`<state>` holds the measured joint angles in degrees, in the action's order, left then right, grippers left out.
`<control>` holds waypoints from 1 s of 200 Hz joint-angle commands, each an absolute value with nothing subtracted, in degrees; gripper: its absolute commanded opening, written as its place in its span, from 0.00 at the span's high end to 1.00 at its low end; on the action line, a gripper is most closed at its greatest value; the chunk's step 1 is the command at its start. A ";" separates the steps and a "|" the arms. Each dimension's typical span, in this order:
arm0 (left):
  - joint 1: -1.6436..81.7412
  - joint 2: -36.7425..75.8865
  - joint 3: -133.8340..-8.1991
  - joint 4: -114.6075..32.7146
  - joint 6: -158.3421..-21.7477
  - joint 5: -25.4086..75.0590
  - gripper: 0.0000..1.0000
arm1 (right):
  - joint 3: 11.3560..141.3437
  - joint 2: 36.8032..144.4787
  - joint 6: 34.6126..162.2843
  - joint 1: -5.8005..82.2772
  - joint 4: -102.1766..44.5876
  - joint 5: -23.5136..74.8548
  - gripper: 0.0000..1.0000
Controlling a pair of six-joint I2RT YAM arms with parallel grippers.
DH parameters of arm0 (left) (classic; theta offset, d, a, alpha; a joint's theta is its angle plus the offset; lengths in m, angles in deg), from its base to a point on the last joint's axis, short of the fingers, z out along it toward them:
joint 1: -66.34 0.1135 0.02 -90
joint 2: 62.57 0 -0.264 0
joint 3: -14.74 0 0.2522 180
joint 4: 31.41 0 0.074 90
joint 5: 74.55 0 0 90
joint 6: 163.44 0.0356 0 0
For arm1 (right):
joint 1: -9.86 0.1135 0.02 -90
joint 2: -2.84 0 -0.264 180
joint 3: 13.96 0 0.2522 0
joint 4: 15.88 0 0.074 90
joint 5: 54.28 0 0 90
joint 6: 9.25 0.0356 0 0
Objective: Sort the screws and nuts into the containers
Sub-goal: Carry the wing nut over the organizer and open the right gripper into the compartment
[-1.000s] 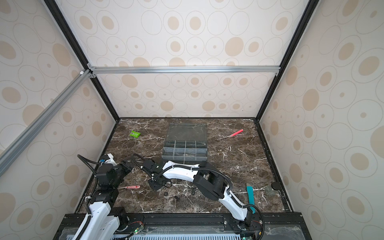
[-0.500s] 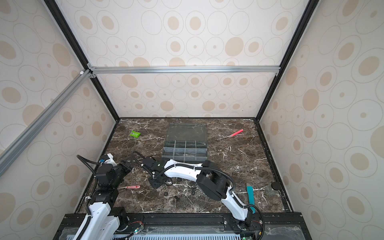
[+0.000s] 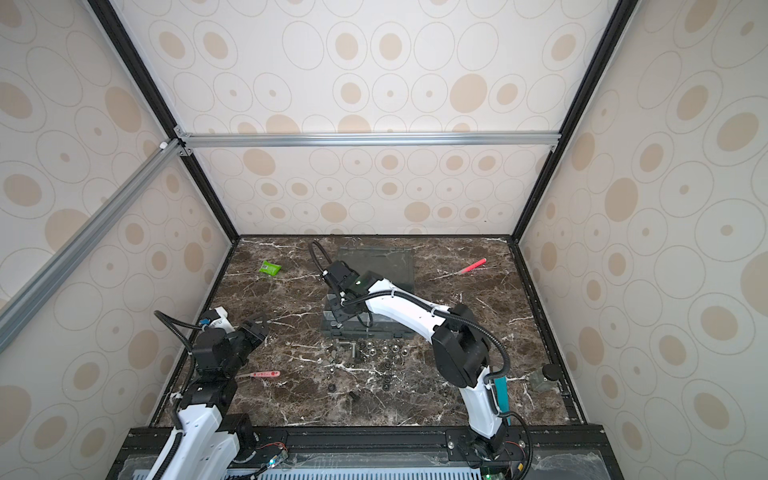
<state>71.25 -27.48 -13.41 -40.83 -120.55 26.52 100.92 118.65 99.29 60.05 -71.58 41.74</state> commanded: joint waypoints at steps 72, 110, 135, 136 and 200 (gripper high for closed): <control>71.66 -27.24 -12.29 -38.79 -122.38 28.33 0.45 | 100.27 118.90 100.59 60.64 -73.39 44.82 0.50; 71.70 -27.08 -12.02 -38.06 -122.96 28.50 0.45 | 99.97 117.91 100.83 60.50 -73.76 45.85 0.42; 71.69 -26.64 -11.94 -37.37 -123.22 28.54 0.45 | 99.26 116.95 101.05 60.53 -73.60 46.07 0.41; 71.65 -26.59 -11.94 -37.36 -123.24 28.55 0.45 | 99.23 116.85 101.05 60.51 -73.59 46.08 0.41; 71.67 -25.57 -11.73 -36.03 -123.67 29.43 0.46 | 96.46 114.01 101.93 60.48 -72.97 46.62 0.40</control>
